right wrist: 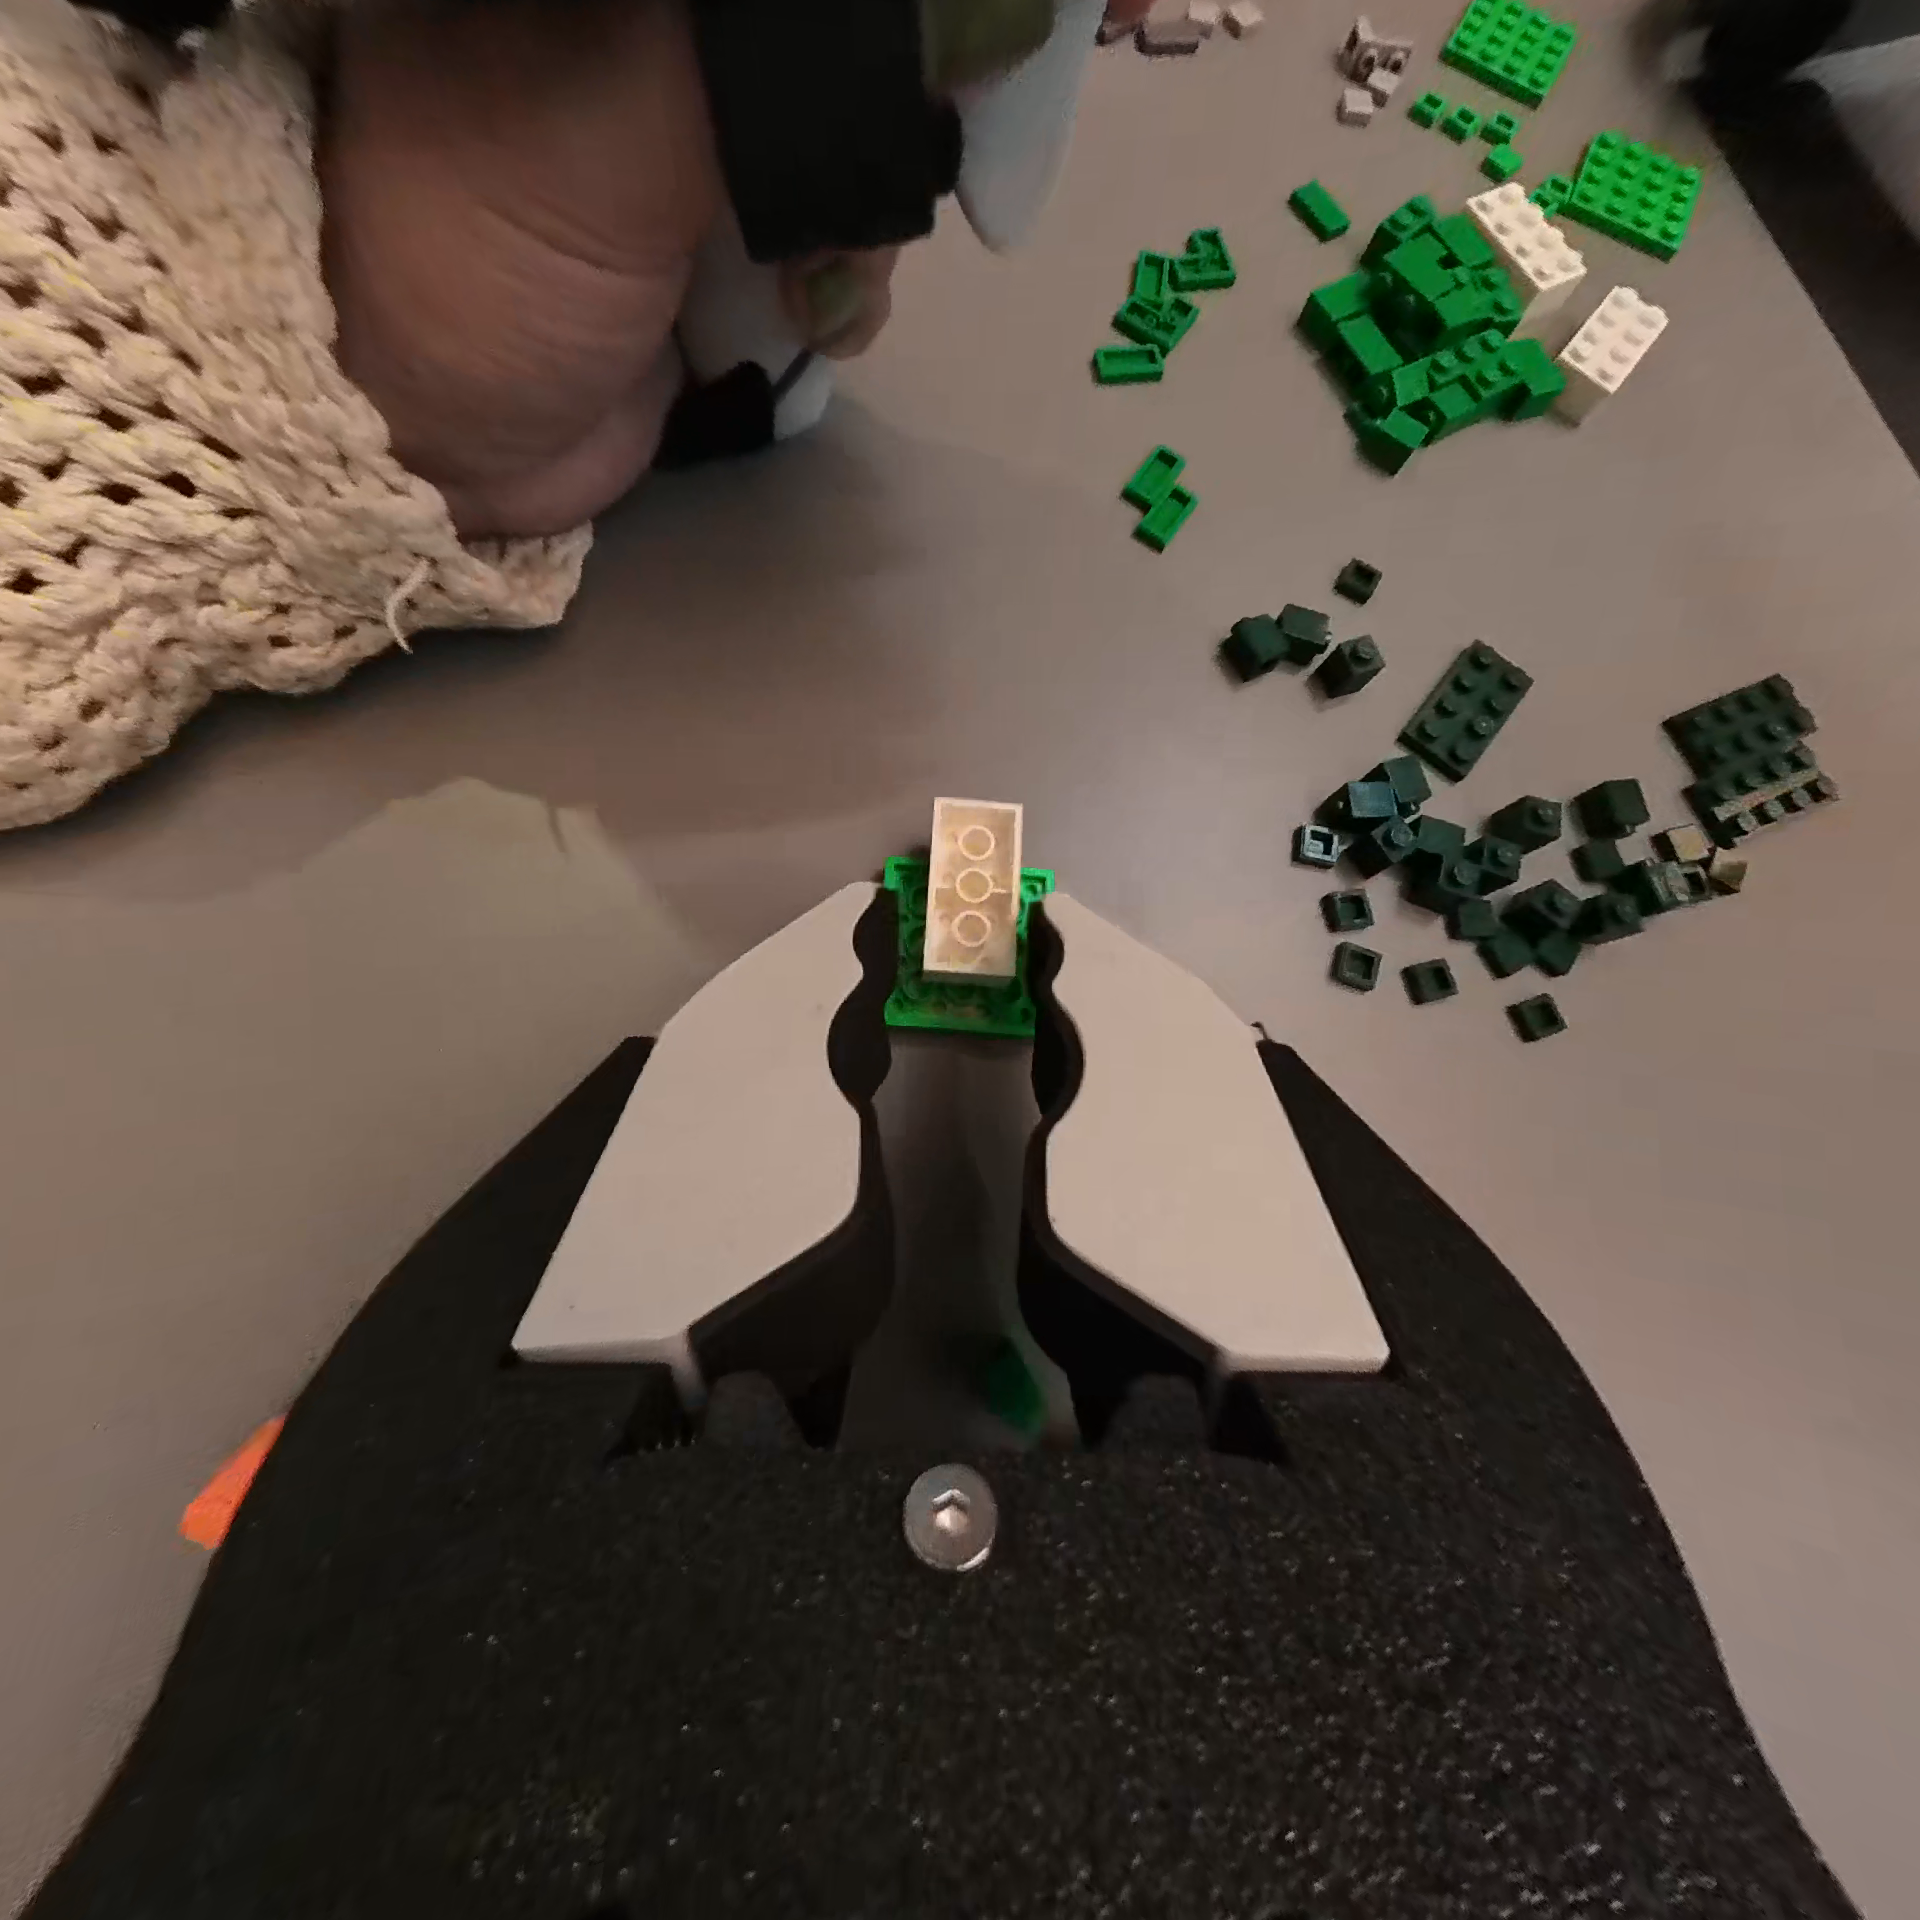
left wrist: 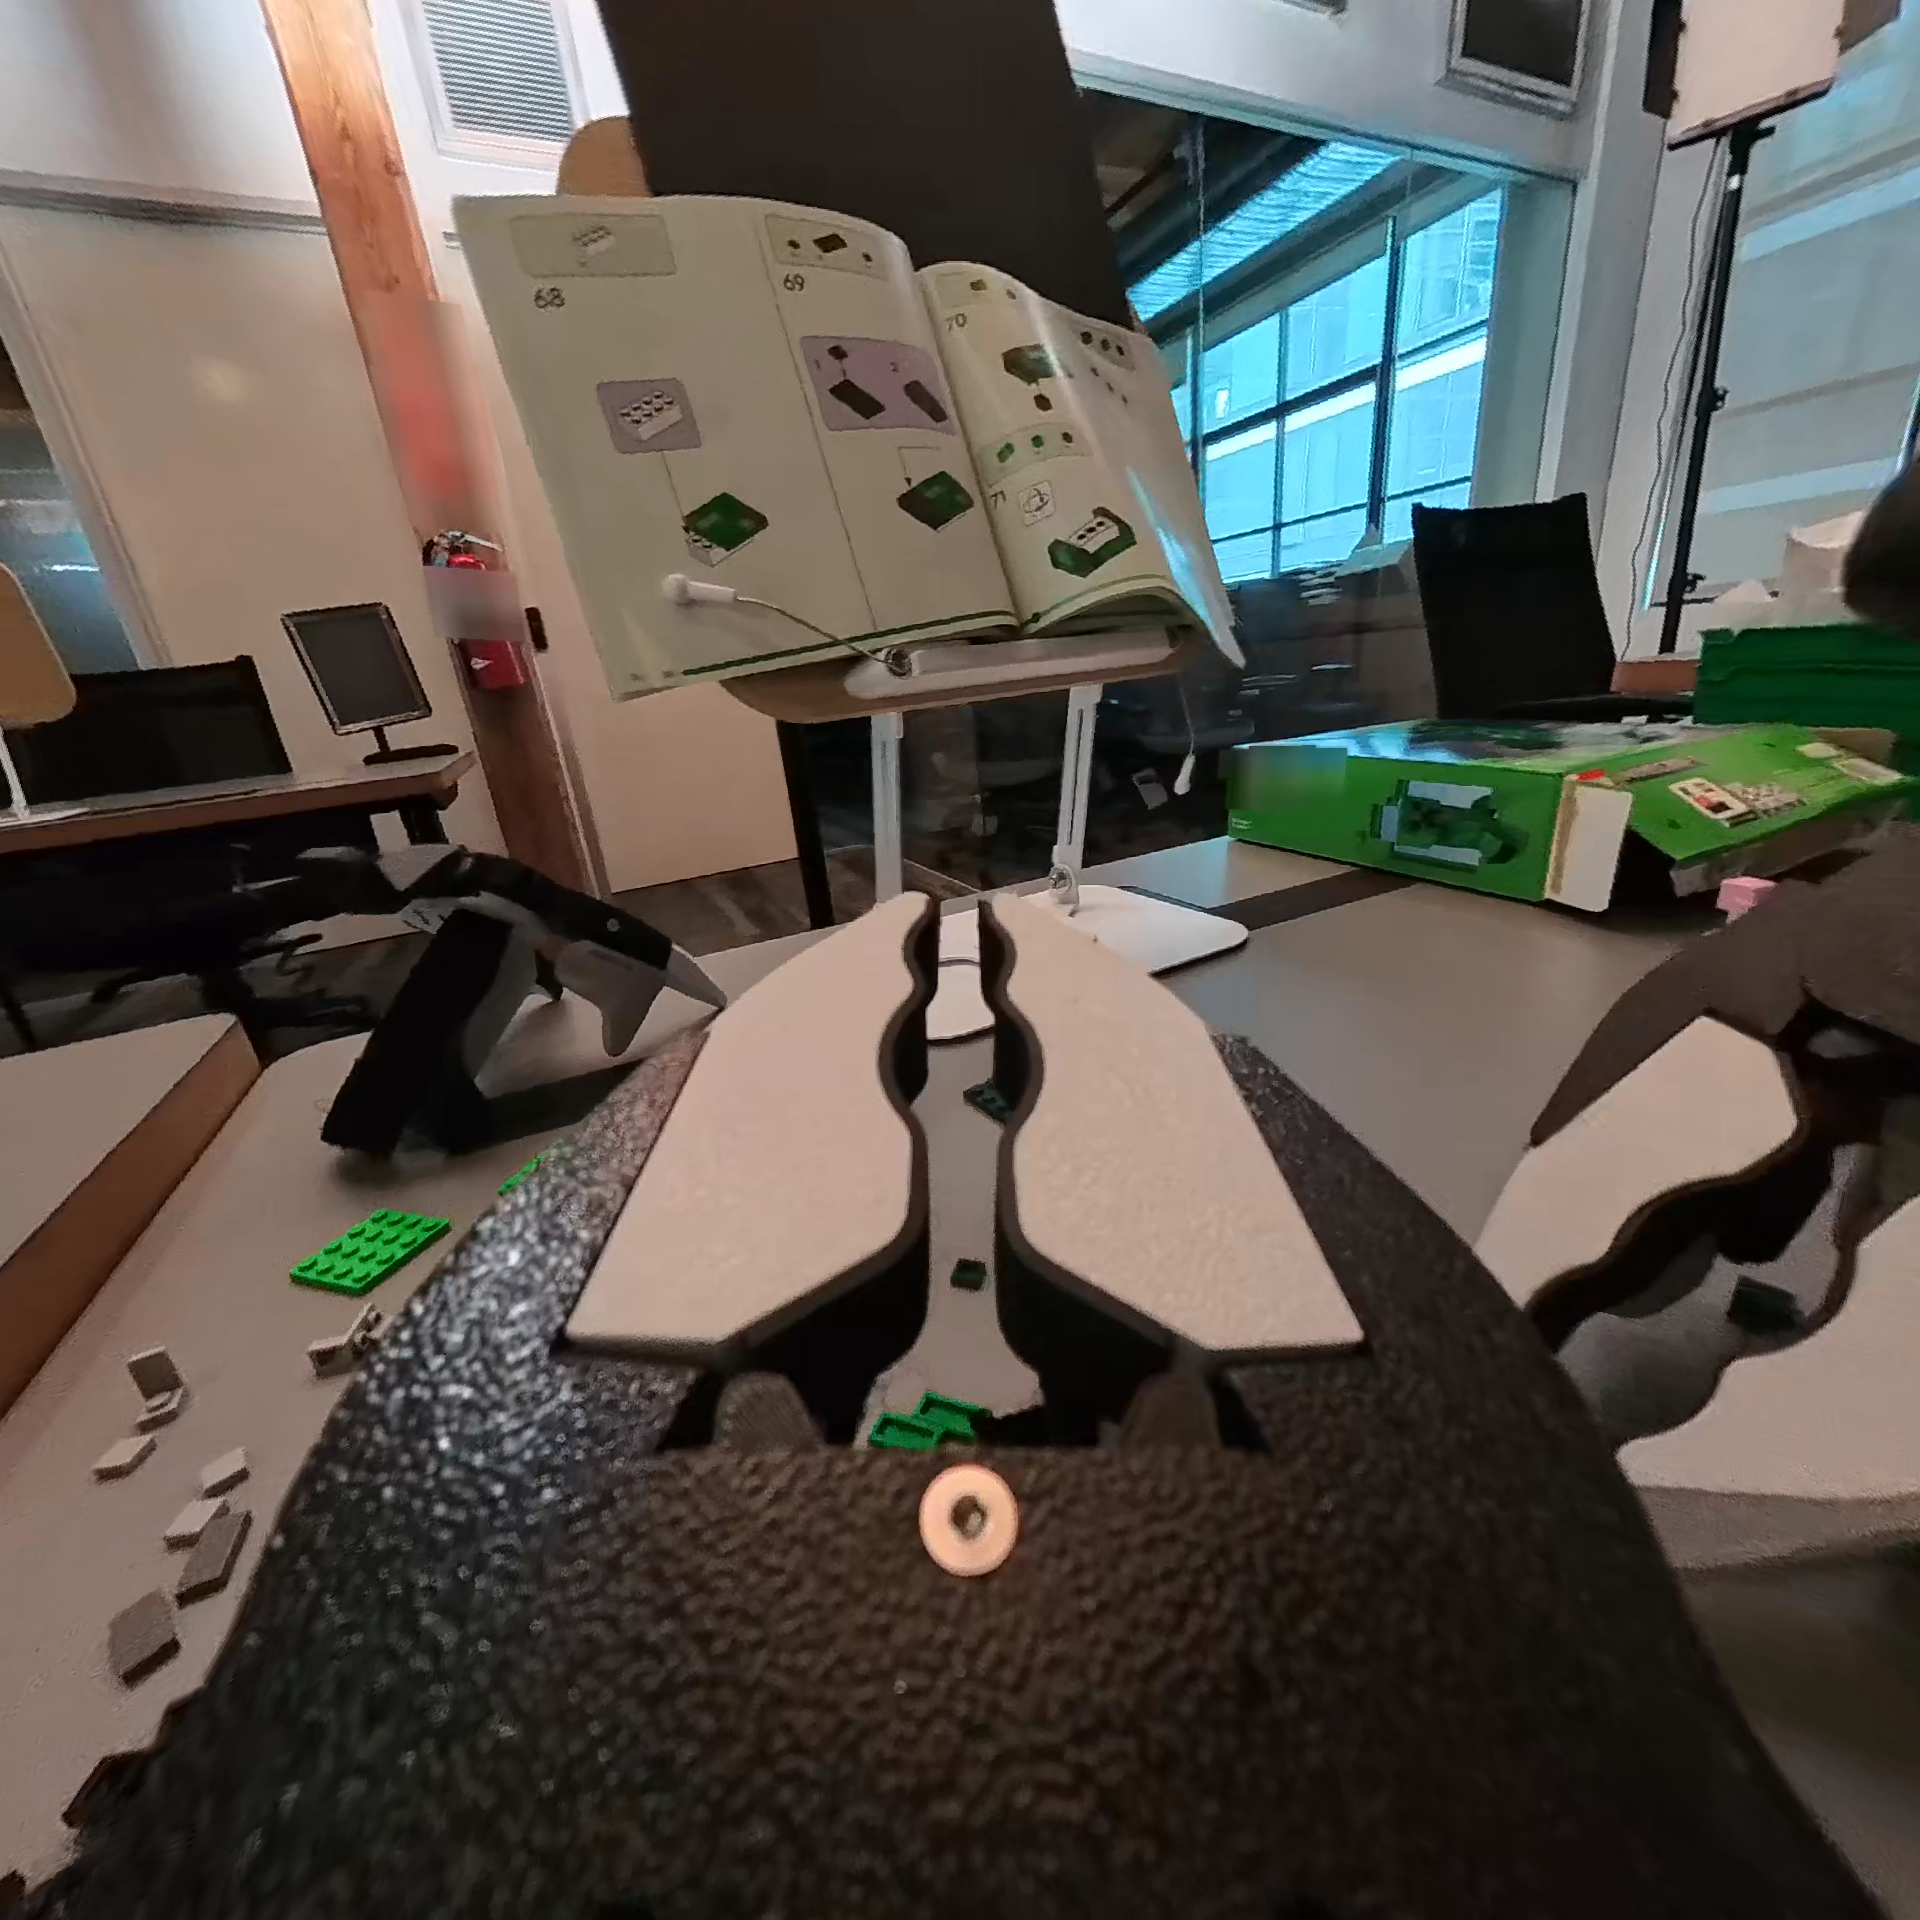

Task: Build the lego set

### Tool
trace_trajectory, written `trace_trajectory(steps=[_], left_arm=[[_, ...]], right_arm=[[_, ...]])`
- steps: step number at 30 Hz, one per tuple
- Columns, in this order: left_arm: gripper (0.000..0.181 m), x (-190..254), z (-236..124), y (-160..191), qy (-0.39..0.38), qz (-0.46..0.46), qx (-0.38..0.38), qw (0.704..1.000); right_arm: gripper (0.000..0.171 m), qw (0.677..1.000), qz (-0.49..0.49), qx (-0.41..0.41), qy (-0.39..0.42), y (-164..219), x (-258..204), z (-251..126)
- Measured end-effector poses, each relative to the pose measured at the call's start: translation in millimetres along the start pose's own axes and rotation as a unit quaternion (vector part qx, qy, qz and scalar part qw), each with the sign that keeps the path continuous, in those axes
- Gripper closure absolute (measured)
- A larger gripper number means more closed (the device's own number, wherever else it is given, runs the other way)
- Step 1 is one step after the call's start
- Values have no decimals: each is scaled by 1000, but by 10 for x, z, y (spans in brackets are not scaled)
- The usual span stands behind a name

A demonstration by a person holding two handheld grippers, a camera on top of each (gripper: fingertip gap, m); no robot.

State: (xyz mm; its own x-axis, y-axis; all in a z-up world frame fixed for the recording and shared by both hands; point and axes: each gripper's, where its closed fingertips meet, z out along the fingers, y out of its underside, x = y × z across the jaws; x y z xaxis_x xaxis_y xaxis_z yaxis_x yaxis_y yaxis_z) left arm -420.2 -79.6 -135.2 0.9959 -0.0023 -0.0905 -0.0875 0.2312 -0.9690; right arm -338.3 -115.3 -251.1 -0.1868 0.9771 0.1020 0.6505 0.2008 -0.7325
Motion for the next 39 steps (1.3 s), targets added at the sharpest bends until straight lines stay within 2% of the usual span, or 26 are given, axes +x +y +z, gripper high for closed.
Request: trace_trajectory(steps=[2, 12, 15, 22, 39], left_arm=[[175, 38, 9, 4, 5, 11, -2, 1000], [176, 18, 21, 35, 5, -10, -7, 1000], [178, 37, 15, 7, 2, 10, -2, 1000], [181, 214, 34, -10, 18, 88, -4, 996], [181, 205, 22, 7, 25, 71, -7, 997]], right_arm=[[155, 1000, -3, -5, 5, 23, 4, 3], [154, 994, -36, 39, 95, 92, 89, -338], [154, 990, -65, 56, 108, 130, -45, -438], [154, 992, -71, 20, 98, 261, -239, -465], [154, 996, 7, 2, 86, 389, -177, -455]])
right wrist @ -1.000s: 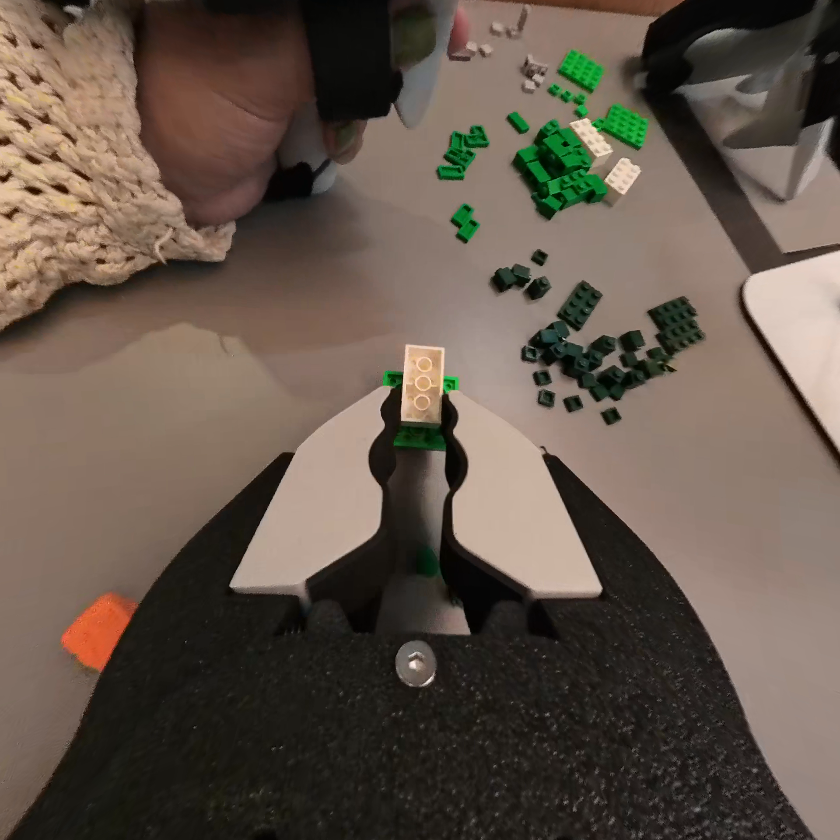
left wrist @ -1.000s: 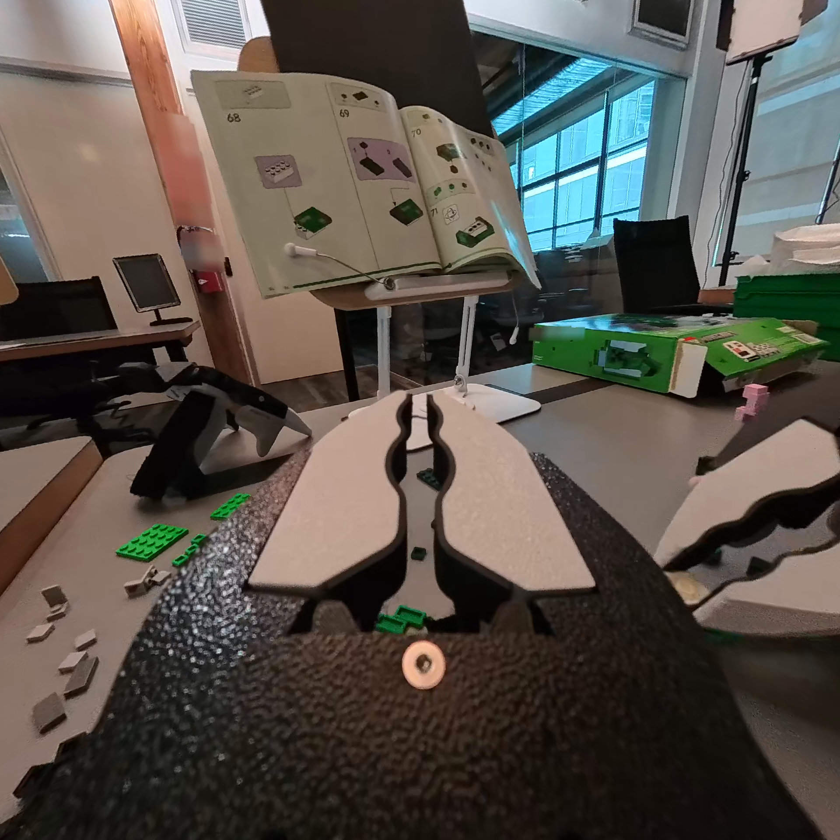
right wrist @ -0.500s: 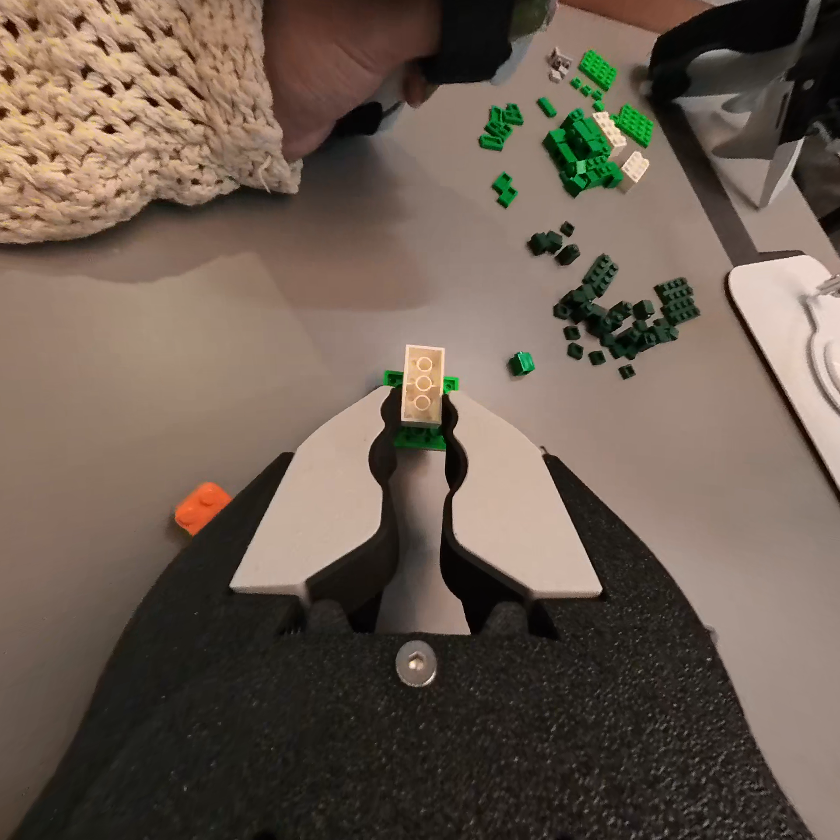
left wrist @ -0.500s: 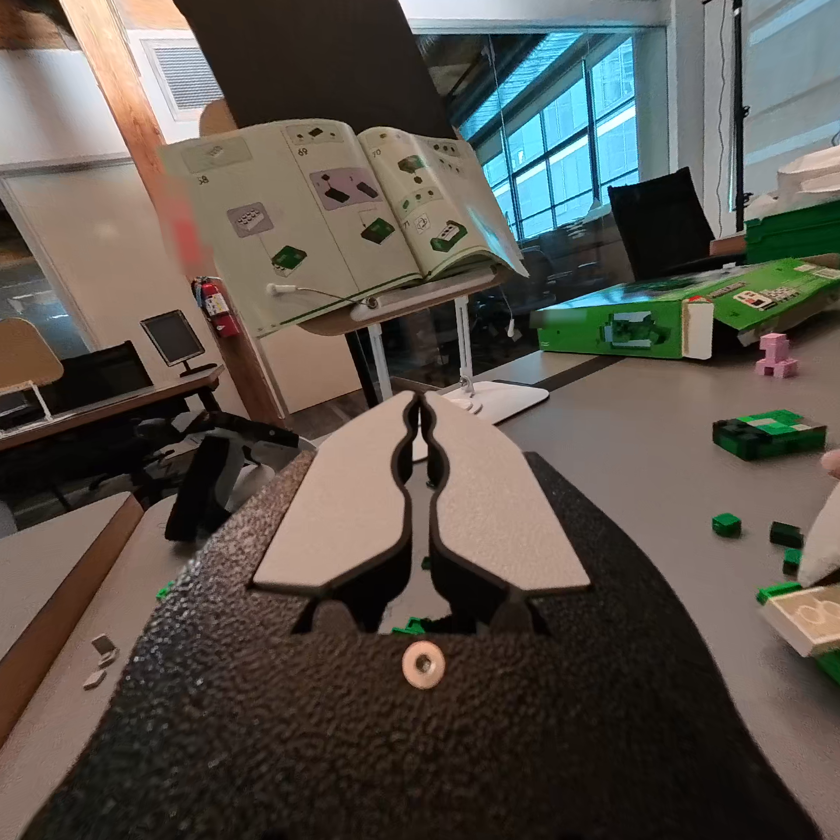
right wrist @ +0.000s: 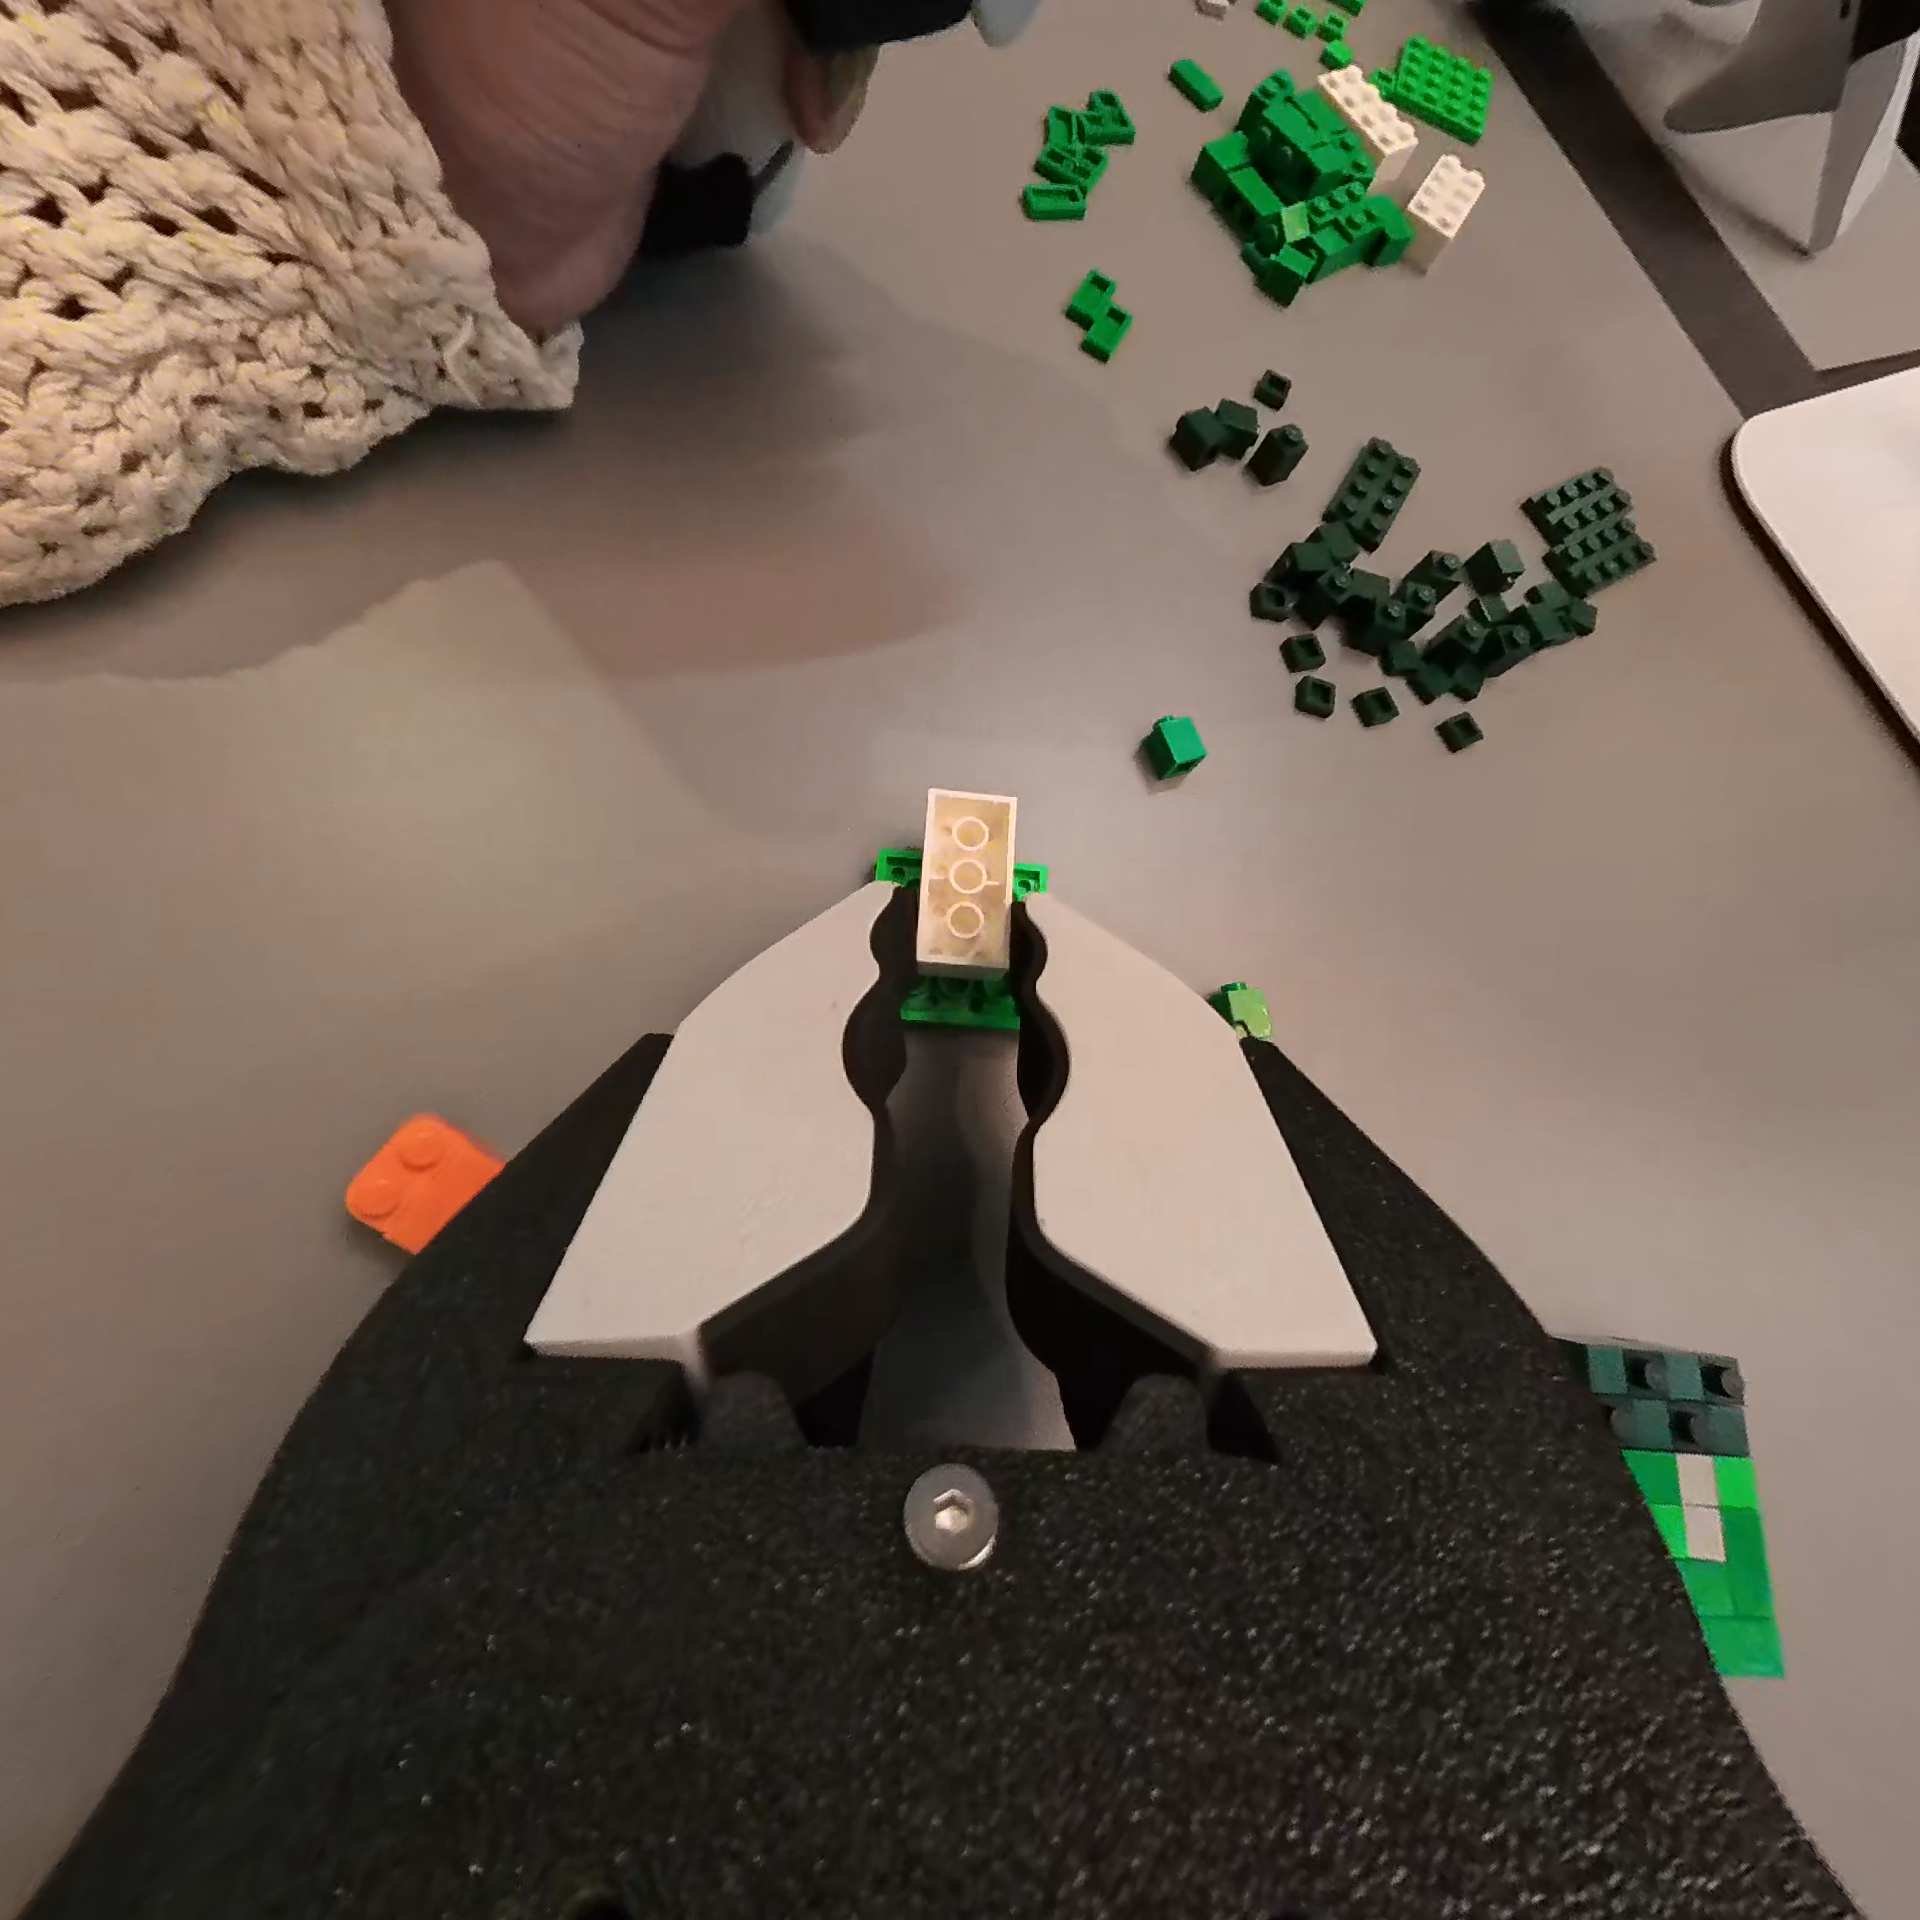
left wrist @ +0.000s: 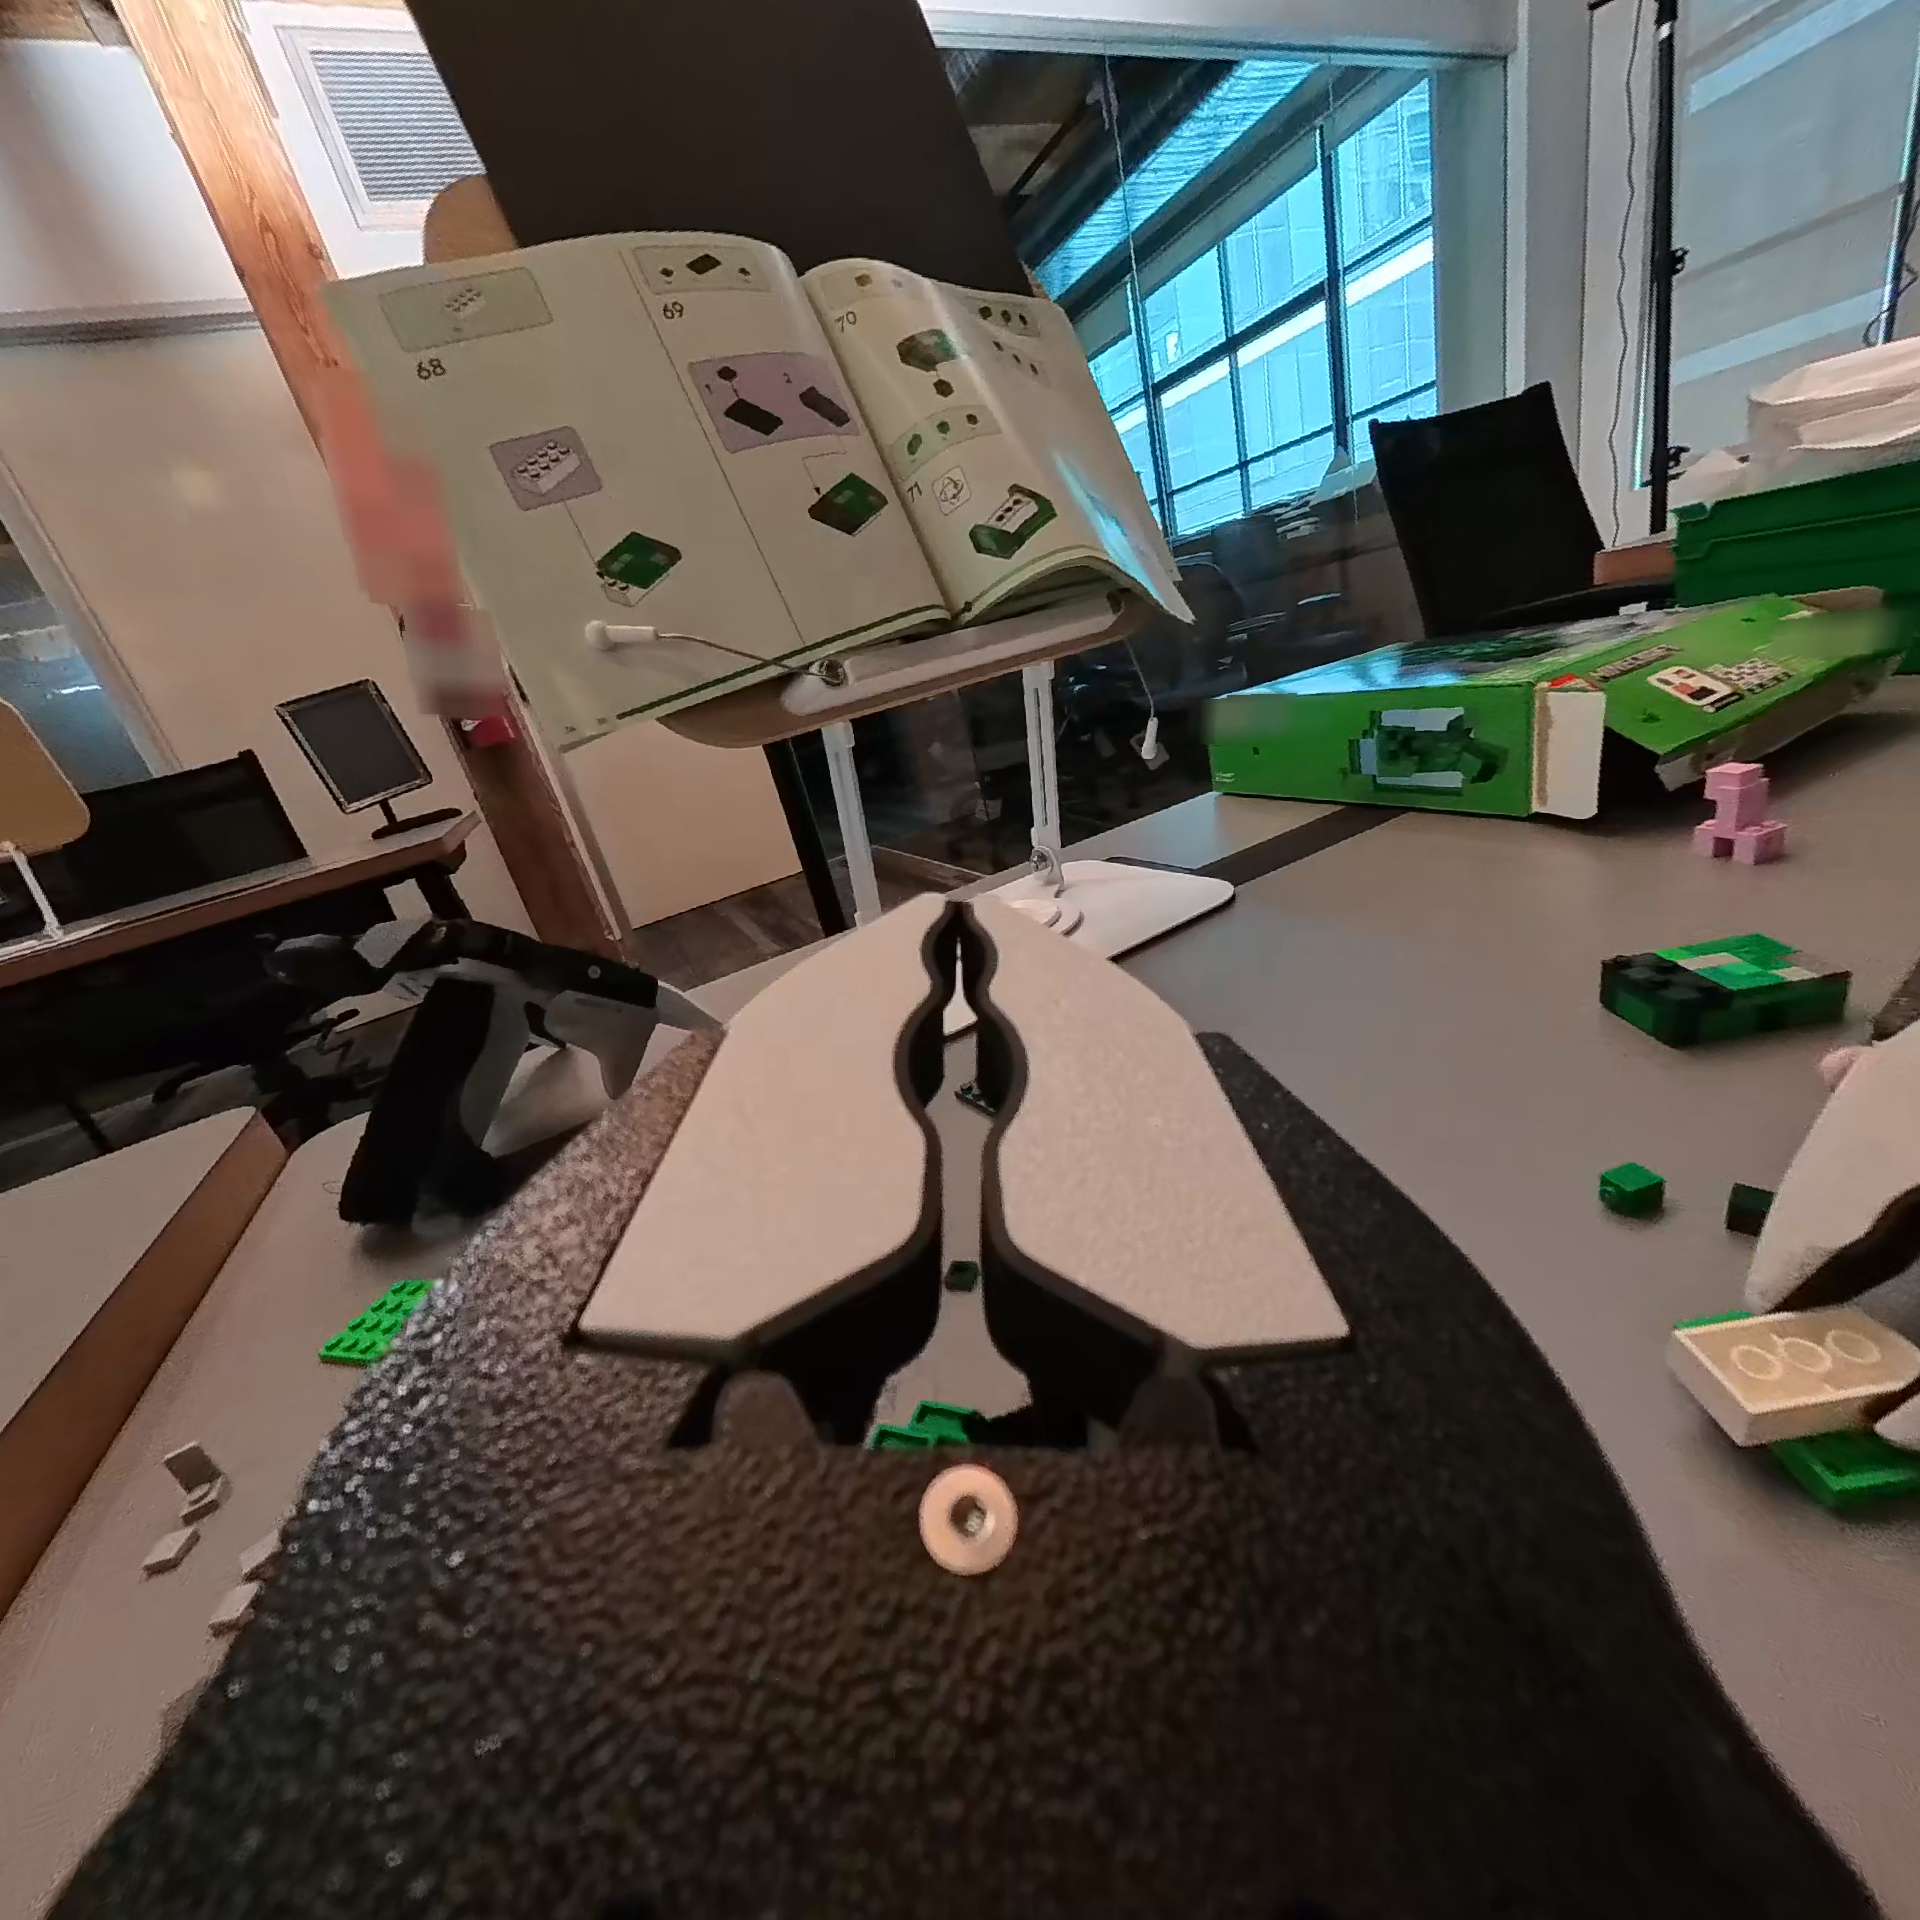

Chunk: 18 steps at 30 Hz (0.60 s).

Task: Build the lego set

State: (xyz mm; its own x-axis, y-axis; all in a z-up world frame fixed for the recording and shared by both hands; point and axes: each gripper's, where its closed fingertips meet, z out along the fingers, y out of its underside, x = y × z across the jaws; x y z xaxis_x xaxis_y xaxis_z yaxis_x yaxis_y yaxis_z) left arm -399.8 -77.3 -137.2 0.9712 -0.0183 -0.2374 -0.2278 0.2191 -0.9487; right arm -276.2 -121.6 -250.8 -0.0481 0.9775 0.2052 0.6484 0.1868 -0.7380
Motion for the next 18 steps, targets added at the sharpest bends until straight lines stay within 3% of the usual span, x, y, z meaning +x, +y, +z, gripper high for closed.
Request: trace_trajectory(steps=[12, 18], left_arm=[[181, 9, -9, 22, 9, -10, -7, 1000], [181, 7, -15, 35, 13, -18, -10, 1000]], right_arm=[[149, 999, 0, 41, -13, -85, -12, -75], [142, 987, 10, 142, 71, -115, 393, -355]])
